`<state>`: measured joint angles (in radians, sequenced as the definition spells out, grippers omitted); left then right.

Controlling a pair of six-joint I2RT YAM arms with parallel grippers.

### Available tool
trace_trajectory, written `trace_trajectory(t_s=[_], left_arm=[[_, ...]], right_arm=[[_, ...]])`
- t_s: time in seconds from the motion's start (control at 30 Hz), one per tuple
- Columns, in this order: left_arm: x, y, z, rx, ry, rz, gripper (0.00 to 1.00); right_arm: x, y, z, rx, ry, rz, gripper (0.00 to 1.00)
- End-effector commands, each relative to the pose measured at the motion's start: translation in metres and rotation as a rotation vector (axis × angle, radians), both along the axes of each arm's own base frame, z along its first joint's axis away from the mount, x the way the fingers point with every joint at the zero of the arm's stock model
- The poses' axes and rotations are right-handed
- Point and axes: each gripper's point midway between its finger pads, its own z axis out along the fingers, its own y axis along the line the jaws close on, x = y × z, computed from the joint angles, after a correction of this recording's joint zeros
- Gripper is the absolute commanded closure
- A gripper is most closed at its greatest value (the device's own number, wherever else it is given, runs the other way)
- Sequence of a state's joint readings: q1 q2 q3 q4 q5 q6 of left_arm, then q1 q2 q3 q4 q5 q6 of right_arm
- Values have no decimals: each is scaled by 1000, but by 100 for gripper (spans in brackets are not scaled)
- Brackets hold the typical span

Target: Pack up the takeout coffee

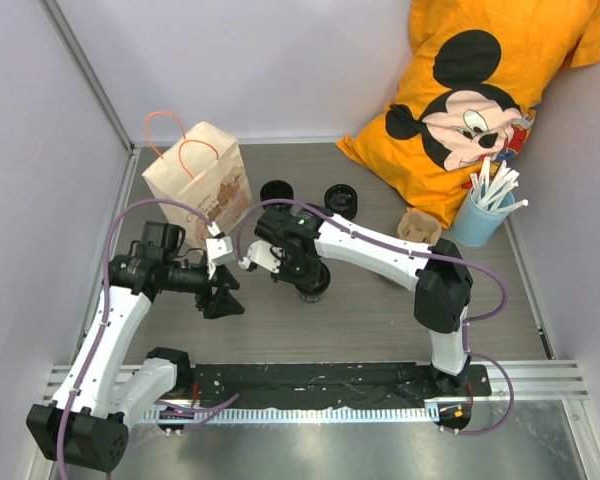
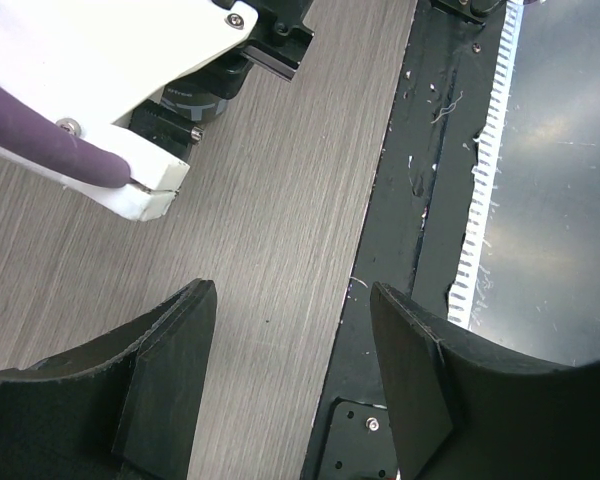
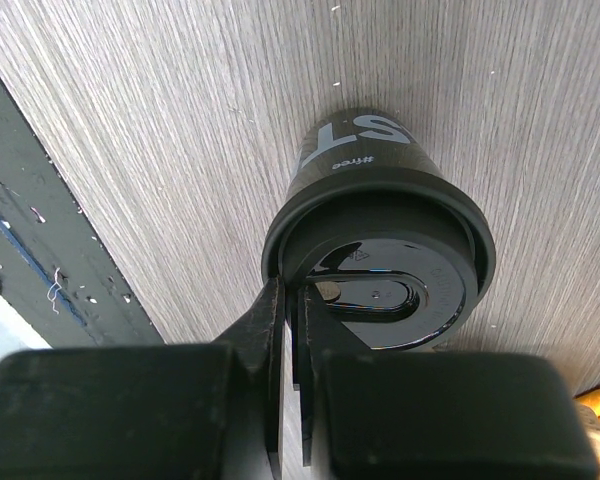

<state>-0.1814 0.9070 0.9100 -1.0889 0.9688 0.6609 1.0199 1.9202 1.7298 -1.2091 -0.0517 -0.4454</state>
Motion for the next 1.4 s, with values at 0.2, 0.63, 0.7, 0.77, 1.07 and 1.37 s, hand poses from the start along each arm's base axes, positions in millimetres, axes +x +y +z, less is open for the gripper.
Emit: trace_trajectory(t_s=[0.2, 0.63, 0.7, 0.77, 1.07, 1.37], left_arm=[[1, -3, 7, -26, -29, -11, 33], [2, -3, 6, -26, -24, -6, 33], [3, -3, 7, -26, -29, -8, 33], [2, -3, 7, -27, -26, -7, 33], [17, -7, 5, -36, 4, 24, 31], [74, -25, 13, -100, 150, 135, 27]], right_arm=[[3, 4, 12, 16, -32, 18, 72], [5, 5, 37, 72, -74, 27, 62], [5, 7, 41, 85, -76, 29, 62], [5, 7, 44, 91, -78, 31, 61], [30, -7, 83, 185, -168, -42, 61], [65, -51, 116, 392, -127, -263, 55]])
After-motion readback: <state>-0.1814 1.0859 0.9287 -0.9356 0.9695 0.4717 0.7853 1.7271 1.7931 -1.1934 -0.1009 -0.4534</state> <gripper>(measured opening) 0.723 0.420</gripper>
